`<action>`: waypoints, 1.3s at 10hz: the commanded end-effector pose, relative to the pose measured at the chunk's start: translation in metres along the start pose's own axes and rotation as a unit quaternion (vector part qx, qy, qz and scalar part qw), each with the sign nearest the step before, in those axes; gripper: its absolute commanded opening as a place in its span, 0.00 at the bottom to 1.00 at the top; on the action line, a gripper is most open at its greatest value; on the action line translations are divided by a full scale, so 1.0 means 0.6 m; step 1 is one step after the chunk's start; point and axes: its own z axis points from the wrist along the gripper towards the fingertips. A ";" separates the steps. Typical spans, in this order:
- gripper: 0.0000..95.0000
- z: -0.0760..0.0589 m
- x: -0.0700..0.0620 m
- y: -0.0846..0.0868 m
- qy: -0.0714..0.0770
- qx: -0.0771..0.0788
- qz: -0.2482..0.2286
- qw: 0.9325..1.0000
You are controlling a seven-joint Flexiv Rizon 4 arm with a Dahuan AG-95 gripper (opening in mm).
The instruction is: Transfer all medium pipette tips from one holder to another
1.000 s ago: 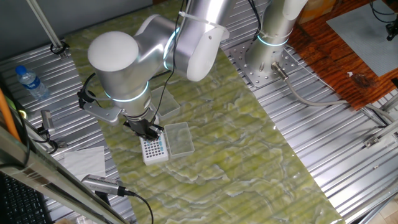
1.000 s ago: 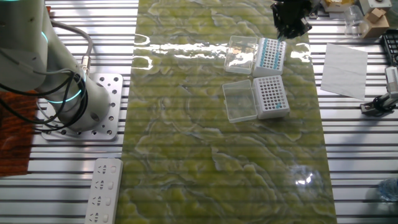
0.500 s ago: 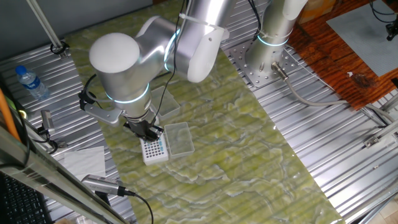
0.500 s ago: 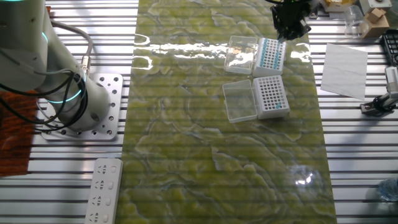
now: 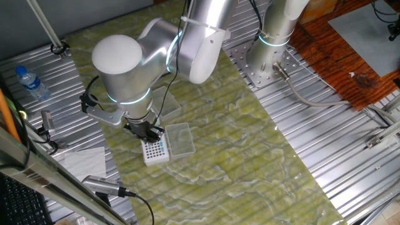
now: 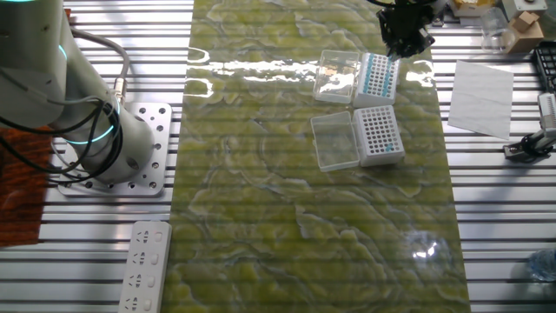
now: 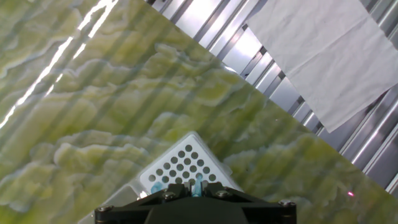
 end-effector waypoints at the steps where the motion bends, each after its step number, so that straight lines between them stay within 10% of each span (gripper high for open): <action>1: 0.40 -0.001 0.000 -0.001 0.001 0.000 -0.005 1.000; 7: 0.40 -0.048 0.079 -0.090 0.032 0.003 -0.108 0.994; 13: 0.40 -0.021 0.172 -0.174 0.036 0.000 -0.166 0.985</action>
